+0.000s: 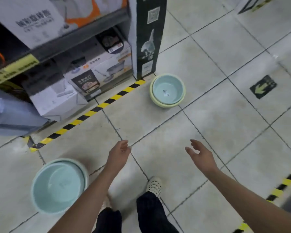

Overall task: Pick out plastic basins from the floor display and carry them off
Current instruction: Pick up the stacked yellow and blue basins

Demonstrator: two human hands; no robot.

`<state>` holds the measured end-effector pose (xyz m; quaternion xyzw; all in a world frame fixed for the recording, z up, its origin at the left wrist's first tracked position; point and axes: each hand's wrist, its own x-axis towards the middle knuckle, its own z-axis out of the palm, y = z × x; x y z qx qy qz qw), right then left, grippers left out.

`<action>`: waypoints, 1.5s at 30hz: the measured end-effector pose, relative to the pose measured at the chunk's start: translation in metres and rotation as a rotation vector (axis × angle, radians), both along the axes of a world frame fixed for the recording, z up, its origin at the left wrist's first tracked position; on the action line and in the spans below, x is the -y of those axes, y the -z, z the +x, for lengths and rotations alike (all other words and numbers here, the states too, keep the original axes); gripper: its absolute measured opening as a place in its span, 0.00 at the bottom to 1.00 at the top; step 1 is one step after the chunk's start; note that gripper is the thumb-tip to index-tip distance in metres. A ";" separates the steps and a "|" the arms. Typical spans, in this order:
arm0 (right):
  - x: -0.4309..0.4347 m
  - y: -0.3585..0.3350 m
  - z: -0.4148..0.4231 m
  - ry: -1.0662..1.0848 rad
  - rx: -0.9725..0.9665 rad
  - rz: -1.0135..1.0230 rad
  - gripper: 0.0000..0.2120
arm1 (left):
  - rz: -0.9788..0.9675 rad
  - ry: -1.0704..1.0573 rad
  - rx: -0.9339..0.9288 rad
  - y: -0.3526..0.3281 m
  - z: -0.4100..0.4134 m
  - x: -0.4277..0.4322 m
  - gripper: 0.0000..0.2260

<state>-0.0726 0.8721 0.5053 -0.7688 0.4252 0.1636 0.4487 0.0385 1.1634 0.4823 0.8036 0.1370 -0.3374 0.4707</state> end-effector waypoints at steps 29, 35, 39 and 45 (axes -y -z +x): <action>0.297 0.247 0.354 -0.238 -0.243 0.043 0.35 | 0.159 -0.186 -0.175 0.242 0.310 0.304 0.30; 0.330 0.377 0.398 -0.337 -0.290 -0.018 0.39 | 0.204 -0.401 -0.226 0.377 0.338 0.330 0.40; 0.336 0.453 0.421 -0.316 -0.286 0.050 0.40 | 0.102 -0.372 -0.237 0.455 0.333 0.344 0.48; 0.337 0.514 0.418 -0.158 -0.060 0.241 0.40 | 0.062 -0.491 -0.070 0.508 0.319 0.347 0.35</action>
